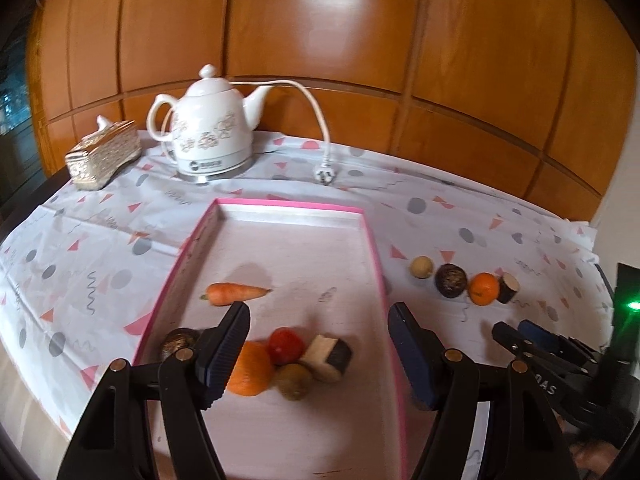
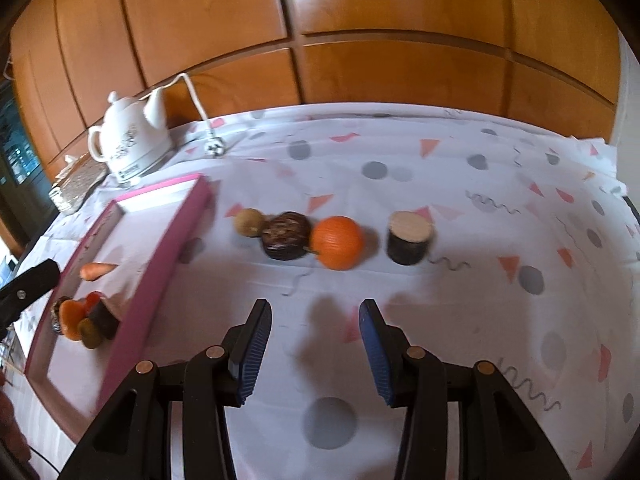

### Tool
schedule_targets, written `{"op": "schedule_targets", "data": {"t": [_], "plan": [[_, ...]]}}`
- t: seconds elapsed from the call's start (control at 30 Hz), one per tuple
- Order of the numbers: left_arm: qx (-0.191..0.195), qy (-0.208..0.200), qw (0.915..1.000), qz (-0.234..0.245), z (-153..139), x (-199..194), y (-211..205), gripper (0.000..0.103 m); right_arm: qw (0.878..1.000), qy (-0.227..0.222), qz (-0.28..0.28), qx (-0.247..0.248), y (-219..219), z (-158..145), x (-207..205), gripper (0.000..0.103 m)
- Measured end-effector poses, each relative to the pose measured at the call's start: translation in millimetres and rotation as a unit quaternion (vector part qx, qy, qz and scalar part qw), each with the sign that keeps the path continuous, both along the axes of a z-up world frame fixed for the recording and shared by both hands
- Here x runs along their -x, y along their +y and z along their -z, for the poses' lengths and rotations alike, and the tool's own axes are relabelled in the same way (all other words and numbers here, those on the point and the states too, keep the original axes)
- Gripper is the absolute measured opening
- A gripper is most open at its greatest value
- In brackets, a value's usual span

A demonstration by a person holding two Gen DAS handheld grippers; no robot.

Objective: Organize fruits
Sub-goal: 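Move both open tools back from the tray toward the remaining produce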

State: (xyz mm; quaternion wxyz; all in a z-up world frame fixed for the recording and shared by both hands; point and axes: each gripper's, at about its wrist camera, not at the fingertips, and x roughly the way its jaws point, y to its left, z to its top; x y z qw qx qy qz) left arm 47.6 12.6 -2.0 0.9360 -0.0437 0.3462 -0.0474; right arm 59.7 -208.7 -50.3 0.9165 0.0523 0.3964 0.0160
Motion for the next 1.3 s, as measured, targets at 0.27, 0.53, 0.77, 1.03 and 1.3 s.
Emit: {"op": "schedule_targets", "data": {"t": [0.27, 0.53, 0.77, 1.03, 1.3], "plan": [[0.001, 0.007, 0.9986, 0.052, -5.3, -9.7, -31.1, 0.063, 1.000, 0.009, 0.029, 0.001, -24.2, 9.4, 1.4, 0.046], [0.013, 0.051, 0.9928, 0.108, 2.8, -45.2, -67.7, 0.038, 0.999, 0.011, 0.039, -0.012, -36.4, 15.8, 1.2, 0.046], [0.003, 0.076, 0.9885, 0.131, 15.6, -81.7, -96.7, 0.029, 0.999, 0.008, 0.039, -0.017, -42.0, 19.0, 0.9, 0.046], [0.001, 0.111, 0.9866, 0.120, 39.4, -123.0, -111.7, 0.021, 0.999, 0.010, 0.040, -0.027, -51.0, 23.7, -2.3, 0.046], [0.000, 0.118, 0.9863, 0.115, 54.2, -144.3, -118.3, 0.021, 0.999, 0.005, 0.037, -0.034, -53.0, 22.7, -4.6, 0.046]]}}
